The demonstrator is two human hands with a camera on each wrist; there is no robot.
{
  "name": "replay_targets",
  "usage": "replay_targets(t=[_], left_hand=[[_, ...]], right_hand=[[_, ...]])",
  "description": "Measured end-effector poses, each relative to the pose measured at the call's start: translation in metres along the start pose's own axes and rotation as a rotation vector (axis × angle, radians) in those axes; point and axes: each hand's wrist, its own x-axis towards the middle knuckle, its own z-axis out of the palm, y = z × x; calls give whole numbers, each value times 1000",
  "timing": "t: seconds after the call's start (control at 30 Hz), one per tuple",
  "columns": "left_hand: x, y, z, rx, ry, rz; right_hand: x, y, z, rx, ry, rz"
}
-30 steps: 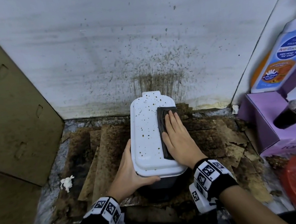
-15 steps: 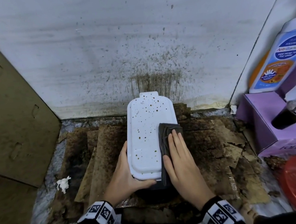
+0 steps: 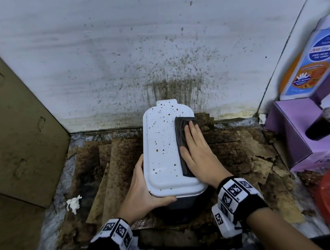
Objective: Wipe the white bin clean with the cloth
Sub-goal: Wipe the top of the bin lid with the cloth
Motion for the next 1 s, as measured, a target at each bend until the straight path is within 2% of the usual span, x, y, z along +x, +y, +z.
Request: replay_targets(t=[0.17, 0.3, 0.43, 0.77, 0.87, 1.0], left_hand=[[-2, -3, 0, -21, -6, -11], [-3, -3, 2, -49, -3, -5], [-4, 0, 3, -62, 8, 2], [-1, -2, 2, -36, 13, 10], [-1, -4, 2, -25, 18, 8], [-1, -7, 3, -20, 29, 5]], right_hand=[[-37, -6, 20, 27, 138, -21], [-70, -15, 35, -131, 199, -22], [-69, -15, 35, -280, 228, -62], [13, -6, -4, -291, 1, -11], [12, -5, -3, -288, -10, -29], [-18, -9, 7, -211, 46, -54]])
